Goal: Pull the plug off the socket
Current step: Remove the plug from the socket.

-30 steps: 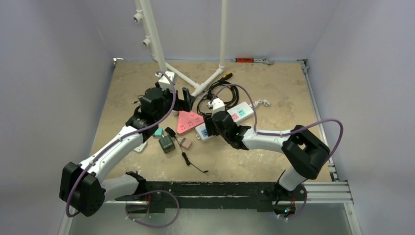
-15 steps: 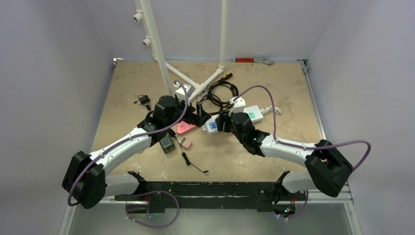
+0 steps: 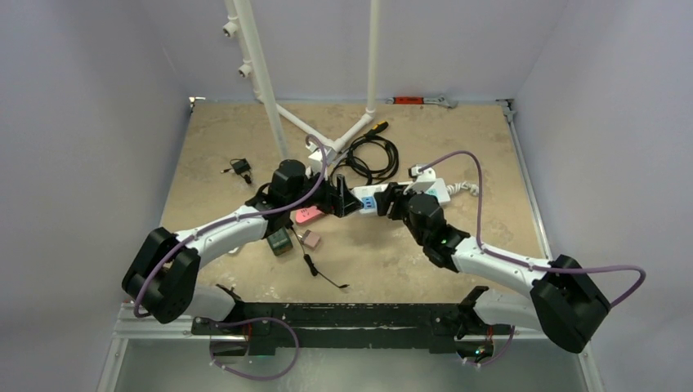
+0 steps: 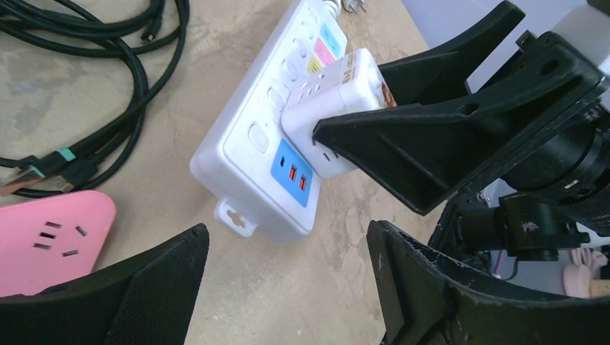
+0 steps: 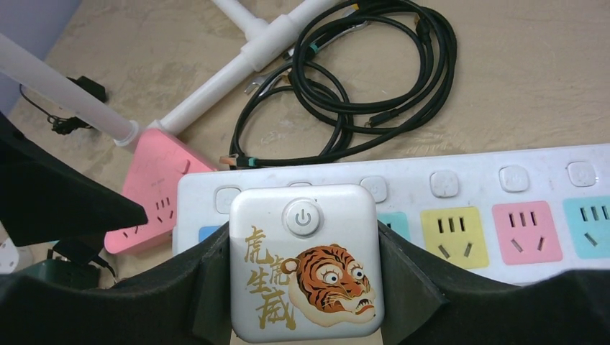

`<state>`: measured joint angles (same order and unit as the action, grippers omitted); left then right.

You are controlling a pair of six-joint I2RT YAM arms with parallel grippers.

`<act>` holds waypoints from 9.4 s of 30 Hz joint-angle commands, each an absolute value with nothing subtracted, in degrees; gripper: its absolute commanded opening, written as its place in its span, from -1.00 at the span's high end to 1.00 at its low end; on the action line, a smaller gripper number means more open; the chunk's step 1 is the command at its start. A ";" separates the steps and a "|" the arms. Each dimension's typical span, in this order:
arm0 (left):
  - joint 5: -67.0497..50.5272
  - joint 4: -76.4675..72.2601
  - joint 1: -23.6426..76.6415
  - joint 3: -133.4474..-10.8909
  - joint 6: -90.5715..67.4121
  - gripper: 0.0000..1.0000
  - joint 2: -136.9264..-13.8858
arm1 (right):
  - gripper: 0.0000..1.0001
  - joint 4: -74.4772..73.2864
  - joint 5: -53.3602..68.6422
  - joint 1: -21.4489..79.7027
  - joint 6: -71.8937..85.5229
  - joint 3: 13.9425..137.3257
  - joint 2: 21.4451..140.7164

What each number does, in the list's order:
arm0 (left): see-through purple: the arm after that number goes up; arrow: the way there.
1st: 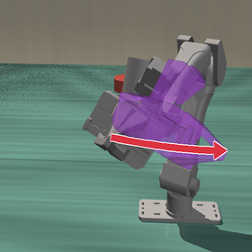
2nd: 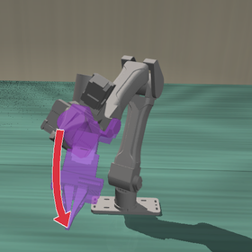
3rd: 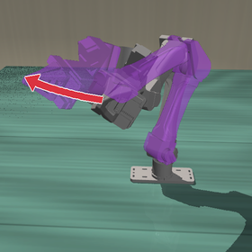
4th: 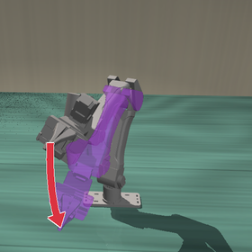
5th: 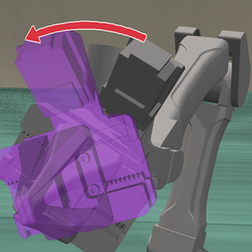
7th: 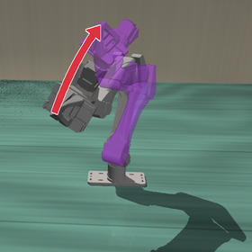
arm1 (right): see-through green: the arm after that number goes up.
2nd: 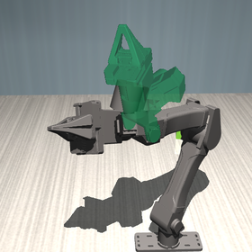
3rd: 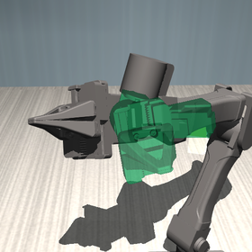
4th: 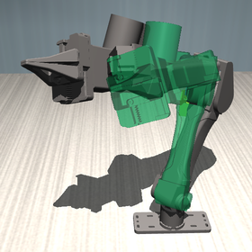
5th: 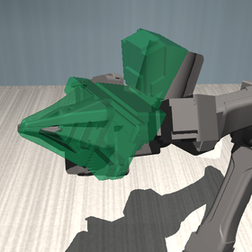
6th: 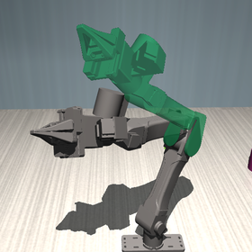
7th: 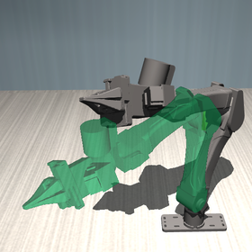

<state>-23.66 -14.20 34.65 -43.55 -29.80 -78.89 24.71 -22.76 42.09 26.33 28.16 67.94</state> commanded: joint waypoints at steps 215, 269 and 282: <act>-34.75 -23.26 33.13 -45.53 -38.90 1.00 -90.87 | 1.00 40.85 -24.85 38.30 37.24 19.82 62.02; -33.26 -21.71 33.13 -46.09 -37.55 1.00 -92.46 | 1.00 28.88 -38.77 44.08 38.06 26.71 65.17; -33.01 -21.50 33.19 -46.06 -37.14 1.00 -92.03 | 1.00 20.43 -55.15 54.84 37.57 34.54 72.65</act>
<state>-33.41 -21.23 32.01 -46.04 -41.25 -91.94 23.00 -48.16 54.70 34.59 31.53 71.35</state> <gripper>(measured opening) 0.353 0.616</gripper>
